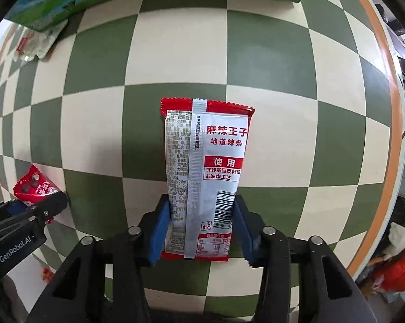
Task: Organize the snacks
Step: 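Carry the candy pack into the box with left gripper while right drops the strip pack in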
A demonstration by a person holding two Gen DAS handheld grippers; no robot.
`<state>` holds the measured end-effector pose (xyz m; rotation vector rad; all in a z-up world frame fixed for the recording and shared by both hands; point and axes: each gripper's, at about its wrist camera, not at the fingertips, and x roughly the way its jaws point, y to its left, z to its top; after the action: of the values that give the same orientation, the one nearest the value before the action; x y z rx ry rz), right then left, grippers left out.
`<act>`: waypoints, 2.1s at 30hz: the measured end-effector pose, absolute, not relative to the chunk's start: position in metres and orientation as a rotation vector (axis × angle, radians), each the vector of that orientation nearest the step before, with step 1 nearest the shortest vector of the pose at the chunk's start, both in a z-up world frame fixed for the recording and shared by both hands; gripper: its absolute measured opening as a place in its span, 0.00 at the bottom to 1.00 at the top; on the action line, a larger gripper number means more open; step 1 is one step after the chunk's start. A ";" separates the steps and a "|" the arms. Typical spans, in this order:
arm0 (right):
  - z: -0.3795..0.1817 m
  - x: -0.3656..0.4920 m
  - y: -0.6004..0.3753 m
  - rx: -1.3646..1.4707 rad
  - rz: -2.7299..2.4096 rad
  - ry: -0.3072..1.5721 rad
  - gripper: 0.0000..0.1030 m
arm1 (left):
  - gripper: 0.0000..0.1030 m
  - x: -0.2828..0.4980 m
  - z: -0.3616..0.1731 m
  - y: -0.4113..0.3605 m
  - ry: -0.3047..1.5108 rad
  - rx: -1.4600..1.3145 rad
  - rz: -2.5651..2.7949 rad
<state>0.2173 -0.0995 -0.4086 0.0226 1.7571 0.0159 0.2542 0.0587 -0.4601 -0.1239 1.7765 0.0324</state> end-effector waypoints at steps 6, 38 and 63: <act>-0.403 0.213 -0.105 0.078 0.029 1.746 0.44 | 0.41 0.252 -0.435 0.038 1.715 -0.082 0.021; -0.191 0.384 -0.187 0.274 0.186 1.354 0.43 | 0.42 0.474 -0.218 -0.018 1.389 0.008 -0.175; -0.291 0.556 -0.190 0.088 0.035 1.562 0.57 | 0.67 0.610 -0.311 0.050 1.628 0.020 -0.010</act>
<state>0.5556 -0.1899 -0.2905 0.0884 1.5621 0.0346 0.6097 0.0496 -0.3107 0.0204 1.6284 -0.0101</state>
